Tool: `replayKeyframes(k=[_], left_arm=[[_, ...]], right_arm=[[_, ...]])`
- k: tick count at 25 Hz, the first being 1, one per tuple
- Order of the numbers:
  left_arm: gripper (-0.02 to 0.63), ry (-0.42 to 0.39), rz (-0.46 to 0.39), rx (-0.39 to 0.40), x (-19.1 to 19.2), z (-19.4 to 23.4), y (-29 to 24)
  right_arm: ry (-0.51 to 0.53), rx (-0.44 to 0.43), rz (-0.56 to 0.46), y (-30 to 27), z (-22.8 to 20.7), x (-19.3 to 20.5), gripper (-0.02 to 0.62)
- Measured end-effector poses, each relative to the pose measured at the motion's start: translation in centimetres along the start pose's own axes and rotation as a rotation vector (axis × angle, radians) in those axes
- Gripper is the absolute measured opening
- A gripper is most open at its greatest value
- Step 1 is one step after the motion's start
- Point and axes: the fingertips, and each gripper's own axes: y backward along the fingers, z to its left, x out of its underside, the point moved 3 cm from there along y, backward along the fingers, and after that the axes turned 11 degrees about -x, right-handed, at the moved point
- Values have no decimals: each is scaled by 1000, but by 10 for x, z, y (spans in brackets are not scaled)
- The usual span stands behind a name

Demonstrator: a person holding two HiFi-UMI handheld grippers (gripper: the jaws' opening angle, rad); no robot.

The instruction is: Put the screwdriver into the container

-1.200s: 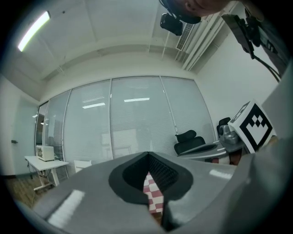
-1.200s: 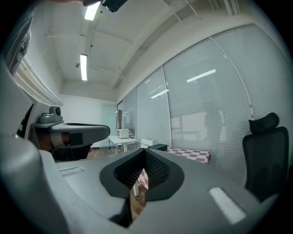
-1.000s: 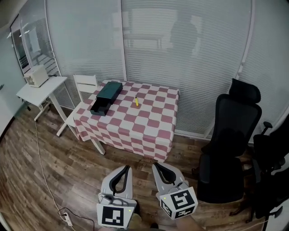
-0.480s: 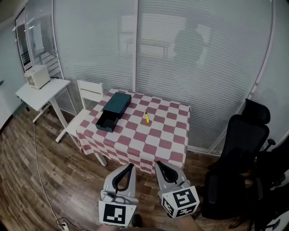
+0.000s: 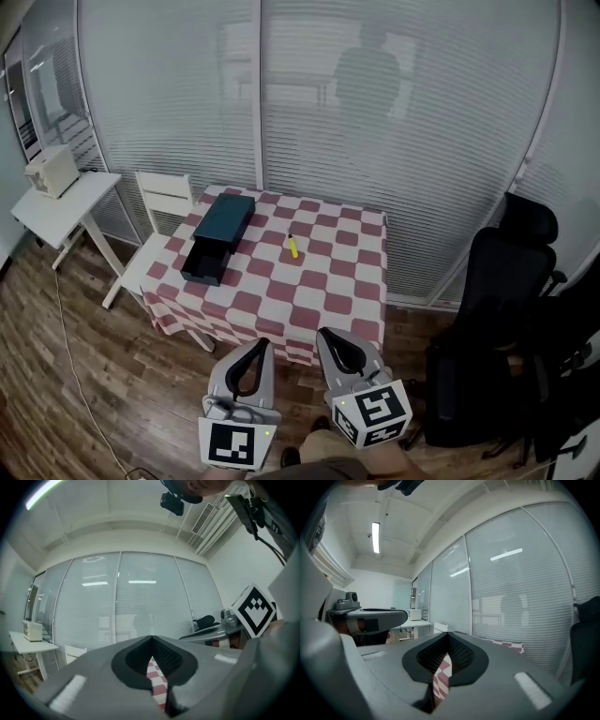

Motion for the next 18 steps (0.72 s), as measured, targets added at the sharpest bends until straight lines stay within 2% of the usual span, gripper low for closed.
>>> replayKeyframes(k=[7, 18], left_arm=[[0, -8, 44, 17, 25, 7, -61], [0, -33, 91, 11, 42, 20, -175]], right_arm=[[-7, 29, 15, -43, -50, 8, 25], [-50, 23, 33, -117, -143, 8, 25]])
